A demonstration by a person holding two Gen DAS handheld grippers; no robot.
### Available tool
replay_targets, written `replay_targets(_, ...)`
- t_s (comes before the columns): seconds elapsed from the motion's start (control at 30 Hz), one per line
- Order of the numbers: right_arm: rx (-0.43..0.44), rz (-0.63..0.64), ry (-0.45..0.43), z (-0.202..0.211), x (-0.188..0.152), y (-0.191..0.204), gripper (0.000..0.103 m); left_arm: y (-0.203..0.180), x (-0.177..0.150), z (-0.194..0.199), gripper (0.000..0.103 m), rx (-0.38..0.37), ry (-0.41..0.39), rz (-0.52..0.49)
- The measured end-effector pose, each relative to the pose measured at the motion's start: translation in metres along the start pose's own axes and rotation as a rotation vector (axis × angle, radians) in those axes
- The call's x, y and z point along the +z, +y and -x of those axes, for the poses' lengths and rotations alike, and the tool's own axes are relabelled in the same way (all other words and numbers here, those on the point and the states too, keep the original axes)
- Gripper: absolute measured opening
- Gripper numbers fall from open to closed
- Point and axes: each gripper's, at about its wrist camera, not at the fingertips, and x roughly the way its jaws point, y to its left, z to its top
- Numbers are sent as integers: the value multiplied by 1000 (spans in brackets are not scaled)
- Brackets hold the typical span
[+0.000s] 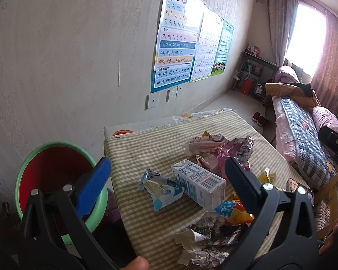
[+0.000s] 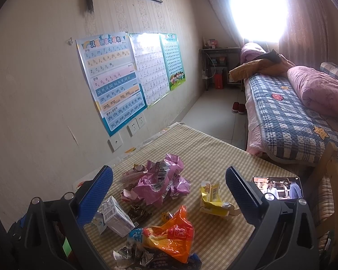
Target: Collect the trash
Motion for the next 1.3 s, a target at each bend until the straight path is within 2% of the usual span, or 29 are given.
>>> replay_targets(0.9, -28, -6, 15, -2, -1, -5, 96, -2, -1, 0, 99, -5, 8, -9)
replay_targets(1.1, -8, 26, -9, -4, -8, -11, 96, -7, -3, 0, 99, -32, 11, -40)
replay_targets(1.2, -9, 30, 38, -12, -17, -20, 96, -8, -7, -4, 99, -42, 28, -56)
replay_targets(1.3, -13, -4, 108, -21, -30, -35, 96, -9, -14, -18, 99, -44, 103, -68)
